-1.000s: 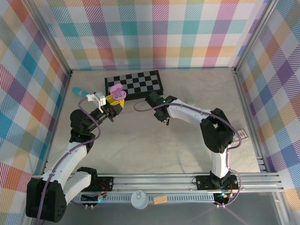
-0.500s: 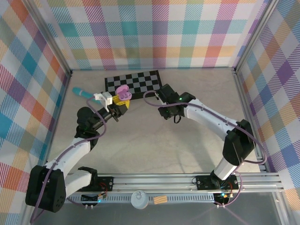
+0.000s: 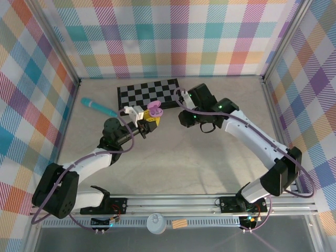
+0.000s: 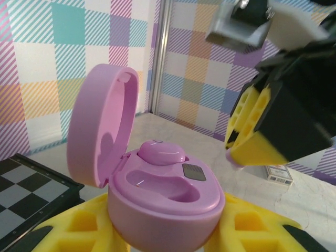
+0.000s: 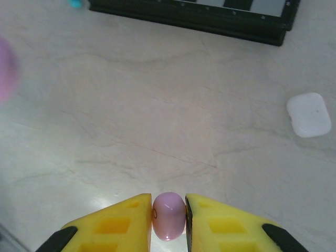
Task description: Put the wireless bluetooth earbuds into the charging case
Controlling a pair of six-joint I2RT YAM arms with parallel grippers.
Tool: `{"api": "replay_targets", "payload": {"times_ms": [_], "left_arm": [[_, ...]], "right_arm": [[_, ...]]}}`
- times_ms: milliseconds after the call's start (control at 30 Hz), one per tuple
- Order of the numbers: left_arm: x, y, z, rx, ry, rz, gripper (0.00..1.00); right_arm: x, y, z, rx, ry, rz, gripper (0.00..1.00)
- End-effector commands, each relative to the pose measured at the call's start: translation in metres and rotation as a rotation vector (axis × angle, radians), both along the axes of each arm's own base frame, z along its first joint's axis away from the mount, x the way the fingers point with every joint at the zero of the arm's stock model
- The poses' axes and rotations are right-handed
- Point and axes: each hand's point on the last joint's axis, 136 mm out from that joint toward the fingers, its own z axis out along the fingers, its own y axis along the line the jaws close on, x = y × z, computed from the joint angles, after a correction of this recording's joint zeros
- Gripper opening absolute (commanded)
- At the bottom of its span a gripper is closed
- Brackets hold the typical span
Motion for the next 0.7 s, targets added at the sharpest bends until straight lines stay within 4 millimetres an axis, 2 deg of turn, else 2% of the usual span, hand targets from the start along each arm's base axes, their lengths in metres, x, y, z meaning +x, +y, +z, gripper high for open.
{"api": "replay_targets", "payload": {"times_ms": [0, 200, 333, 667], "left_arm": [[-0.002, -0.008, 0.032, -0.028, -0.133, -0.009, 0.22], [0.0, -0.019, 0.03, -0.039, -0.141, -0.03, 0.22], [0.0, -0.028, 0.029, -0.041, -0.142, -0.051, 0.22], [-0.007, -0.046, 0.032, -0.05, -0.157, -0.105, 0.22]], "right_arm": [[-0.011, 0.014, 0.034, 0.138, 0.012, 0.046, 0.23], [-0.02, 0.035, 0.072, 0.298, 0.014, 0.122, 0.23], [-0.024, 0.044, 0.087, 0.369, 0.025, 0.167, 0.23], [-0.011, 0.059, 0.09, 0.421, 0.042, 0.179, 0.24]]}}
